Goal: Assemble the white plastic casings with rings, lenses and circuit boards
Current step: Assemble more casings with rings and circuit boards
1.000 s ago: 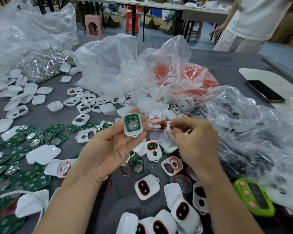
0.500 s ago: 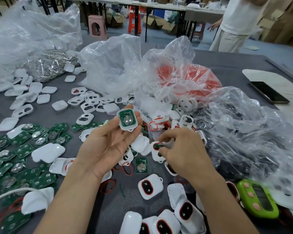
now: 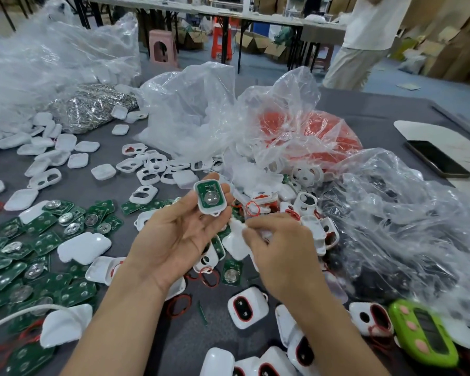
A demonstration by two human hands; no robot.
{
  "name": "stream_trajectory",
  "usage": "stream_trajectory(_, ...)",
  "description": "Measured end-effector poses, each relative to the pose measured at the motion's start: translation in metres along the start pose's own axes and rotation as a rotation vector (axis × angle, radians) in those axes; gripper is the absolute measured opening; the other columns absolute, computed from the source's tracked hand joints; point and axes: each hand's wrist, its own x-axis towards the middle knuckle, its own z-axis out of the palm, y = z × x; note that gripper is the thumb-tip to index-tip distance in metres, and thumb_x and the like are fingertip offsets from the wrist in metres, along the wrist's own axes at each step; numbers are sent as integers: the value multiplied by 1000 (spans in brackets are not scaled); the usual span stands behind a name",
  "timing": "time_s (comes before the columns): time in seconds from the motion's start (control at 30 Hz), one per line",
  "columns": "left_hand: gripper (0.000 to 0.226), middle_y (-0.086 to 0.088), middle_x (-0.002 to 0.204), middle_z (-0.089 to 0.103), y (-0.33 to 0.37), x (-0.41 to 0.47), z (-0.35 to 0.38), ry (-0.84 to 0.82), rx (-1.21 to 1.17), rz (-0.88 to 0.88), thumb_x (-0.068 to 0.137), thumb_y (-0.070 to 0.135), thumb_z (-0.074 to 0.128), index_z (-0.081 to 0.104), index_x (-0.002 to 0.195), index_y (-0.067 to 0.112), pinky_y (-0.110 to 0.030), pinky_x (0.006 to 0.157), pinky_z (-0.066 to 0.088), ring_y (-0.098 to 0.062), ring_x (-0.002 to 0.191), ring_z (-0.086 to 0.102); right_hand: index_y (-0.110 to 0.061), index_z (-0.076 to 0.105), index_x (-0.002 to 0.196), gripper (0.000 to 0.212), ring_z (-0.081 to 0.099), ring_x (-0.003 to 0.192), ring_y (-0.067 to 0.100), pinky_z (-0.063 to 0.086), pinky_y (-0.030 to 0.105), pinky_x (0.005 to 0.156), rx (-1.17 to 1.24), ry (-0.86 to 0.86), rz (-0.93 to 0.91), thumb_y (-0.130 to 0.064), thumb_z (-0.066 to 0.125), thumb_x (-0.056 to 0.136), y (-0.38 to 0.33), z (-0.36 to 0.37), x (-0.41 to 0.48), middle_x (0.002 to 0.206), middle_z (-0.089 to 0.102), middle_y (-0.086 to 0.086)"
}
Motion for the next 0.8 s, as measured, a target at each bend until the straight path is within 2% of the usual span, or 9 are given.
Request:
stream_trajectory(0.07,33,-16,123,72,0,0,-1,-2,-13,-6,94,16,55,77,116,6,-39,87,62,-26,110,72,-41,76,82,22,59,61,1,49,19,57,259,5,116,-22,71,93,0,-7,5,74,73,-8)
stream_trajectory(0.1,33,-16,124,72,0,0,-1,-4,-19,-12,94,16,55,77,116,6,-39,86,62,-27,112,72,-36,78,80,24,57,55,3,48,18,51,390,9,187,-19,70,95,1,-10,8,69,72,-2)
stream_trajectory(0.2,33,-16,126,71,-1,1,-2,-15,-15,-26,95,16,55,76,118,6,-40,88,62,-28,115,70,-21,81,84,23,61,61,17,54,22,56,707,-11,343,-10,66,97,3,-18,15,73,73,14)
stream_trajectory(0.3,33,-16,129,70,-2,2,-2,-18,18,-36,94,17,56,76,120,9,-39,88,61,-27,118,69,-18,82,87,23,70,75,20,61,26,69,896,-53,396,-6,64,97,6,-24,18,90,78,12)
stream_trajectory(0.37,34,-17,130,69,-3,3,-1,-30,39,-48,94,15,58,74,122,8,-39,89,61,-28,117,69,-22,83,86,24,69,78,17,60,26,74,914,-96,372,-8,65,95,9,-28,19,92,79,7)
stream_trajectory(0.5,43,-20,131,67,-8,3,0,-96,100,-78,83,13,71,71,126,7,-40,89,60,-30,117,69,-22,82,86,12,69,81,14,55,20,69,935,-136,292,-15,73,83,10,-35,19,92,78,6)
stream_trajectory(0.63,54,-18,131,68,-11,2,2,-174,198,-101,75,15,88,72,126,9,-38,91,59,-29,117,69,-18,82,89,22,75,92,21,58,28,80,847,-97,188,-1,69,91,13,-37,18,96,79,9)
stream_trajectory(0.67,60,-18,131,68,-12,2,3,-184,208,-103,71,17,92,72,126,9,-39,92,59,-29,118,68,-17,82,90,22,75,92,21,59,29,81,827,-89,165,0,69,91,12,-38,17,95,79,9)
stream_trajectory(0.8,60,-19,134,66,-16,3,5,-194,219,-104,70,18,93,72,125,9,-37,89,60,-29,115,69,-20,82,89,15,69,64,6,53,16,61,681,94,172,-7,76,89,7,-31,13,79,79,-1)
